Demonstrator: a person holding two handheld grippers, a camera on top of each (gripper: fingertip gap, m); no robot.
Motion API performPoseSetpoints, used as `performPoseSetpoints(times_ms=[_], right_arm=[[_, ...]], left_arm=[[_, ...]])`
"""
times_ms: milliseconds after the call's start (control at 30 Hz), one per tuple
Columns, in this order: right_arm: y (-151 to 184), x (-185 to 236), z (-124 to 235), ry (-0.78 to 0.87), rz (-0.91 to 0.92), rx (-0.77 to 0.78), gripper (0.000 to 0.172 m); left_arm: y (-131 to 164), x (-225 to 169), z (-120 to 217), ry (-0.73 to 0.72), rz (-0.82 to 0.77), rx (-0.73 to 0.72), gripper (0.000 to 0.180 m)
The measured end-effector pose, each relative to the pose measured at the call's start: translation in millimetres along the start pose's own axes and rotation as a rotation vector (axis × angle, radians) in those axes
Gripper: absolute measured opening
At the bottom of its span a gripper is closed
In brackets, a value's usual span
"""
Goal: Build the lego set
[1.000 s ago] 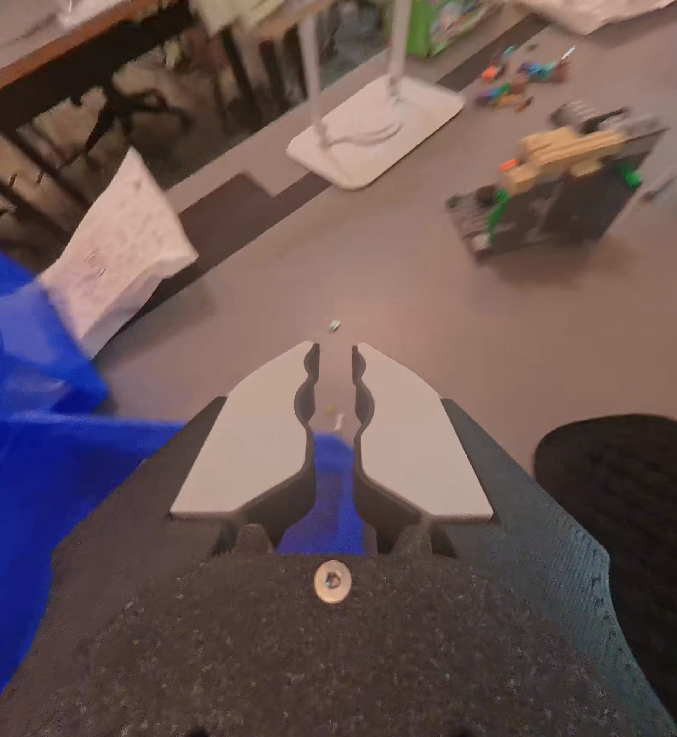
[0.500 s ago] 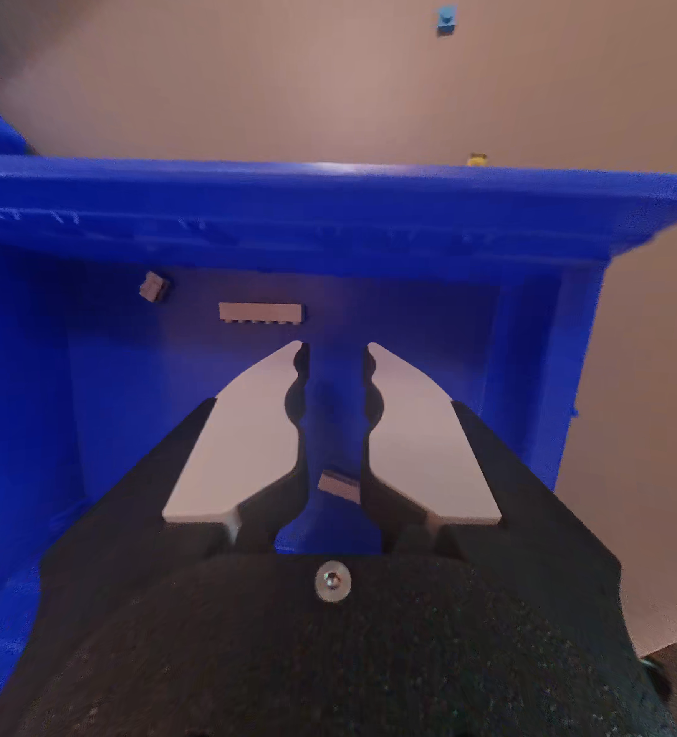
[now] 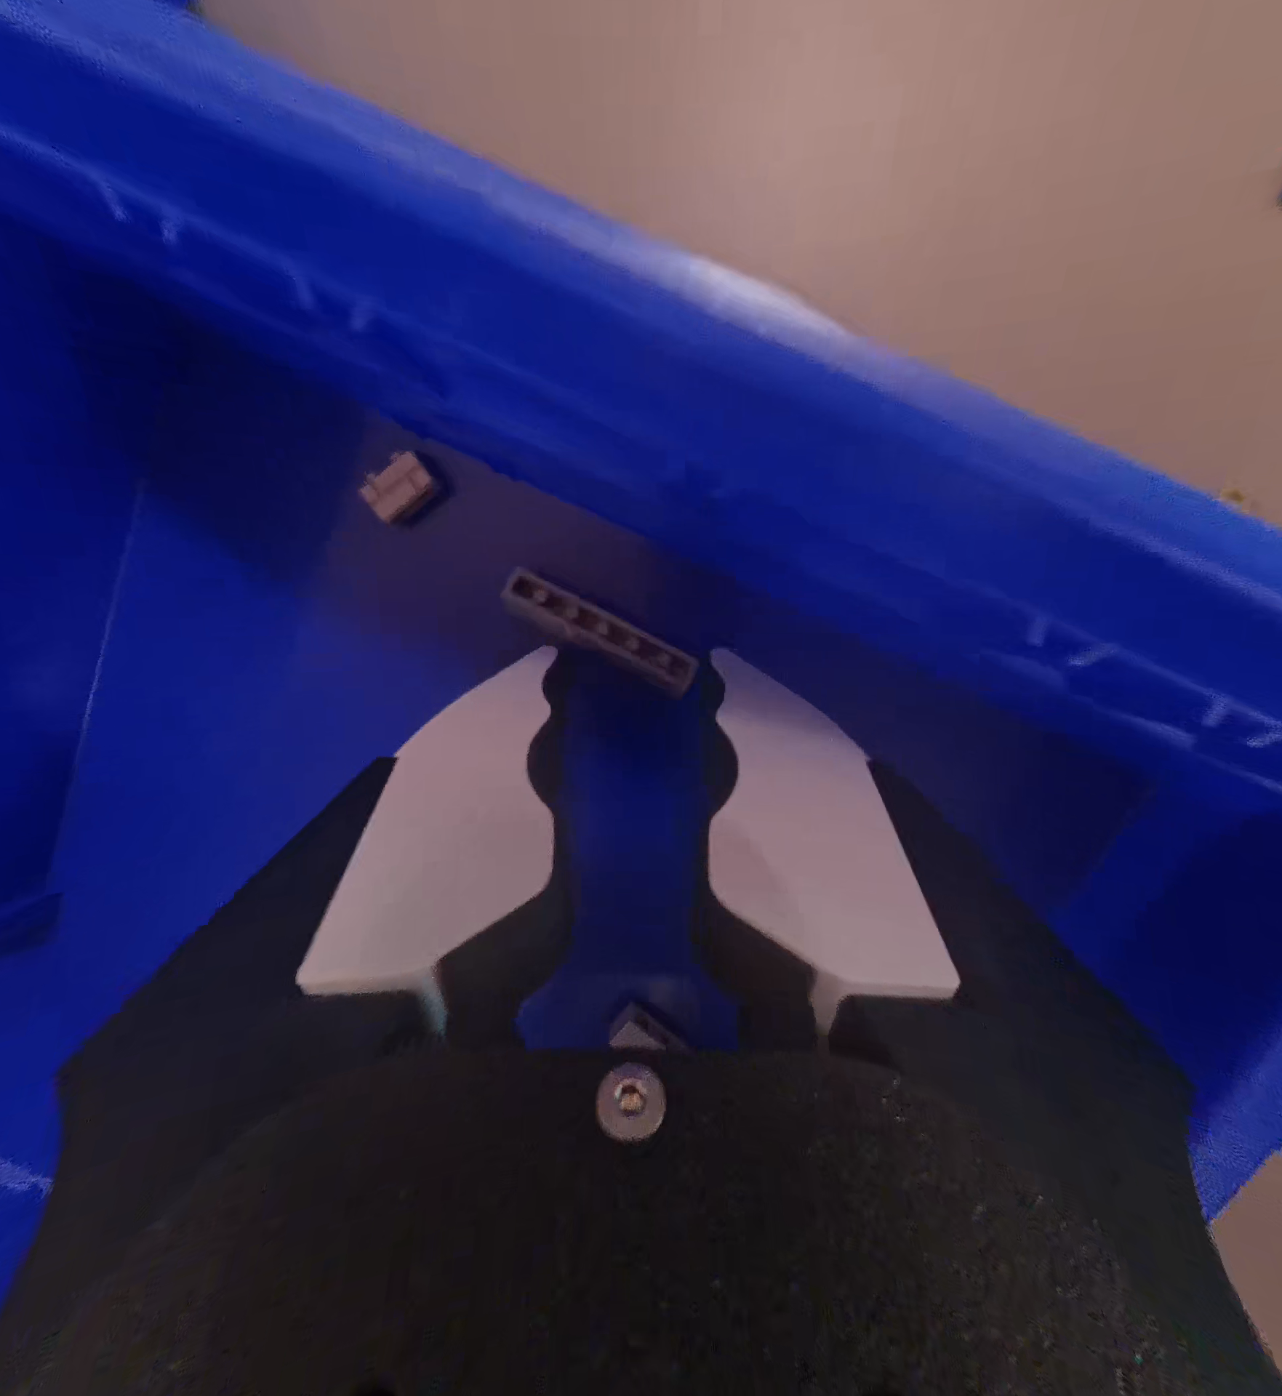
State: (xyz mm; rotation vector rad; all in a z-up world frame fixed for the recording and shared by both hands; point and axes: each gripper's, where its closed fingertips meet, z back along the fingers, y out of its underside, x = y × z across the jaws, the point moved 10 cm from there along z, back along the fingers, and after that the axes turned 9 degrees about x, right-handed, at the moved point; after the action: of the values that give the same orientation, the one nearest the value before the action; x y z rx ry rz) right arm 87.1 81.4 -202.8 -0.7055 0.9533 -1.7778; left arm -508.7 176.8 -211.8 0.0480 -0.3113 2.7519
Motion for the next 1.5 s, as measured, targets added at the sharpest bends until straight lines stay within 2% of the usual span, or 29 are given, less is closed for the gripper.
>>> performPoseSetpoints(times_ms=[67, 133, 233, 333, 467, 567, 667, 800, 933, 1000, 1133, 1200, 1267, 1367, 1500], right_arm=[[0, 0, -1, 0.0, 0.001, -0.004, 0.011], [0, 1, -1, -0.002, 0.007, -0.006, 0.011], [-2, 3, 1, 0.001, 0.021, -0.014, 0.011], [-5, 5, 5, 0.015, 0.049, -0.027, 0.01], [-14, 9, 6, 0.022, 0.111, -0.035, 0.01], [-28, 14, 0, 0.023, 0.198, -0.06, 0.01], [-44, 24, -9, 0.052, 0.344, -0.069, 0.012], [-63, 45, -18, 0.159, 0.613, -0.096, 0.017], [-67, 60, -24, 0.333, 0.944, -0.12, 0.024], [-65, 66, -24, 0.413, 1.089, -0.156, 0.026], [-57, 68, -25, 0.486, 1.228, -0.17, 0.03], [-52, 67, -25, 0.531, 1.289, -0.165, 0.027], [-48, 66, -22, 0.558, 1.307, -0.162, 0.012], [-45, 64, -15, 0.493, 1.242, -0.123, 0.012], [-44, 54, -6, 0.221, 0.951, 0.037, 0.011]], left_arm=[[2, 2, -1, -0.008, 0.008, -0.01, 0.019], [4, 2, 0, -0.029, 0.015, -0.013, 0.013], [10, -2, 9, -0.089, -0.026, -0.036, 0.011], [16, -16, 40, -0.094, -0.045, -0.155, 0.01], [16, -75, 106, -0.101, -0.194, -0.331, 0.009], [10, -132, 140, -0.067, -0.342, -0.405, 0.009], [3, -188, 155, 0.097, -0.485, -0.47, 0.009], [-12, -249, 145, 0.465, -0.593, -0.48, 0.009], [-30, -290, 119, 0.762, -0.612, -0.432, 0.009], [-37, -307, 109, 0.878, -0.616, -0.405, 0.008], [-48, -336, 96, 1.039, -0.622, -0.372, 0.008], [-51, -345, 91, 1.086, -0.623, -0.362, 0.008], [-53, -351, 87, 1.101, -0.626, -0.349, 0.008], [-54, -354, 81, 1.112, -0.624, -0.36, 0.007], [-49, -361, 75, 0.887, -0.748, -0.444, 0.022]])
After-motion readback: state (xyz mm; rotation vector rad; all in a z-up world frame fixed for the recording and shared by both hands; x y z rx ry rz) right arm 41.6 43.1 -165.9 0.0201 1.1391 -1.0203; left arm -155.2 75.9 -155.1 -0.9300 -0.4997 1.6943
